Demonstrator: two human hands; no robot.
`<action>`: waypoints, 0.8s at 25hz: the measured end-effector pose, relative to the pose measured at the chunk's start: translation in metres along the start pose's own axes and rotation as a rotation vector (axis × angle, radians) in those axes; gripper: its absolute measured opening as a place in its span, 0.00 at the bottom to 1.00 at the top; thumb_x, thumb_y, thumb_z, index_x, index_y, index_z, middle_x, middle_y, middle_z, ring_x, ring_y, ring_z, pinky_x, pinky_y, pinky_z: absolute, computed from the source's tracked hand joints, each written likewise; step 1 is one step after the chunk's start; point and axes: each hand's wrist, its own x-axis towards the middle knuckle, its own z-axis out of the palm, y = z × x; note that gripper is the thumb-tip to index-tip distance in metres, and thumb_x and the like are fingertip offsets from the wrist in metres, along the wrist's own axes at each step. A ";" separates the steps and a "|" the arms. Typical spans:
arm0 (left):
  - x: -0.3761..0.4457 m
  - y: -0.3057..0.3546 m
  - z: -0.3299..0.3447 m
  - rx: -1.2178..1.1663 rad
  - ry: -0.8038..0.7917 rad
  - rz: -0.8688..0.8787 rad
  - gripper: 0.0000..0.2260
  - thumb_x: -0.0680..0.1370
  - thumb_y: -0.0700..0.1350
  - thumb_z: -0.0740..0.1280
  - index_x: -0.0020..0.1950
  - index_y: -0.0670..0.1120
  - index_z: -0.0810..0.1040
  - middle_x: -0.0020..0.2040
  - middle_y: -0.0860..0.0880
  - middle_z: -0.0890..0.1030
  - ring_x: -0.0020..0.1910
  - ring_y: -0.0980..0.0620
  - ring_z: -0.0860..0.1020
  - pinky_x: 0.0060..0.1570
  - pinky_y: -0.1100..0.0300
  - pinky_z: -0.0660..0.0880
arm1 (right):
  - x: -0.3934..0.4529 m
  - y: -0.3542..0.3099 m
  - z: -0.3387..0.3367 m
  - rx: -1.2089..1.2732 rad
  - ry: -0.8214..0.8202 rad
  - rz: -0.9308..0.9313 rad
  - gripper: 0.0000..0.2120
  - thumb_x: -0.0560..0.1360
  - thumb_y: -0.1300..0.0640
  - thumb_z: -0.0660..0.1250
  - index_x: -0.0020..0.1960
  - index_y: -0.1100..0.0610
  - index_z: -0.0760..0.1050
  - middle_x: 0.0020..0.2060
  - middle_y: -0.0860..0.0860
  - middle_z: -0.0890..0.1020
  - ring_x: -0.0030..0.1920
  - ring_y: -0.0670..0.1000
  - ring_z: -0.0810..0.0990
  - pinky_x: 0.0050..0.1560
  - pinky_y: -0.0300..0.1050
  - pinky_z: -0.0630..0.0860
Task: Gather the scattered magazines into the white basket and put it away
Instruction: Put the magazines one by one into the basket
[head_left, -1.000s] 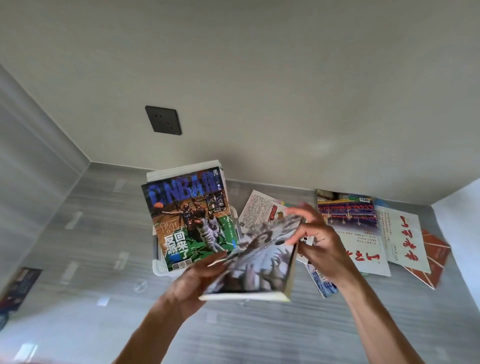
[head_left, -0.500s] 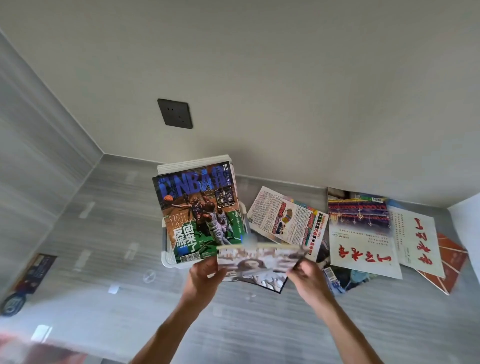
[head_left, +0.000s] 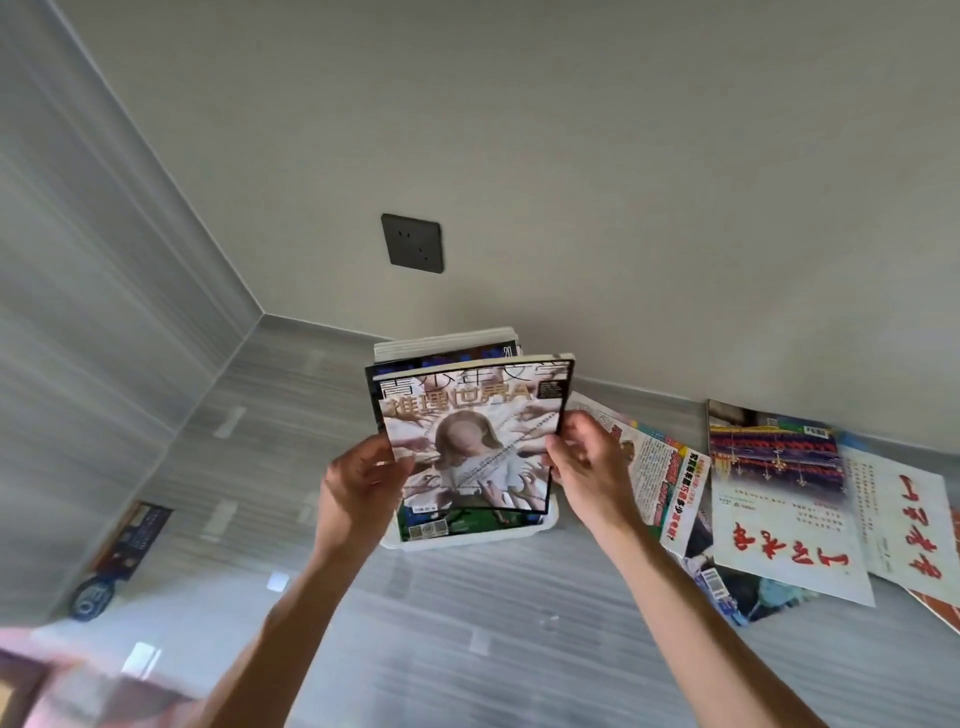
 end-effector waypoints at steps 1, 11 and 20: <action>0.009 -0.002 -0.003 0.013 0.011 -0.036 0.10 0.74 0.38 0.71 0.49 0.53 0.85 0.45 0.57 0.87 0.36 0.49 0.85 0.34 0.58 0.79 | 0.010 -0.001 0.013 -0.023 -0.005 0.031 0.04 0.78 0.61 0.66 0.48 0.53 0.77 0.45 0.50 0.85 0.44 0.52 0.85 0.44 0.50 0.83; 0.031 -0.058 0.006 0.542 0.169 -0.221 0.07 0.73 0.45 0.71 0.48 0.47 0.76 0.43 0.48 0.81 0.37 0.48 0.77 0.35 0.58 0.70 | 0.022 0.053 0.051 -0.134 -0.065 0.208 0.20 0.75 0.66 0.63 0.63 0.50 0.72 0.56 0.50 0.83 0.44 0.49 0.84 0.39 0.49 0.81; -0.040 -0.017 0.108 0.382 -0.233 0.144 0.11 0.71 0.30 0.68 0.46 0.45 0.79 0.41 0.52 0.82 0.37 0.58 0.81 0.33 0.68 0.76 | -0.006 0.163 -0.057 -1.096 -0.285 0.264 0.25 0.73 0.62 0.64 0.70 0.49 0.70 0.79 0.54 0.53 0.78 0.59 0.50 0.75 0.64 0.51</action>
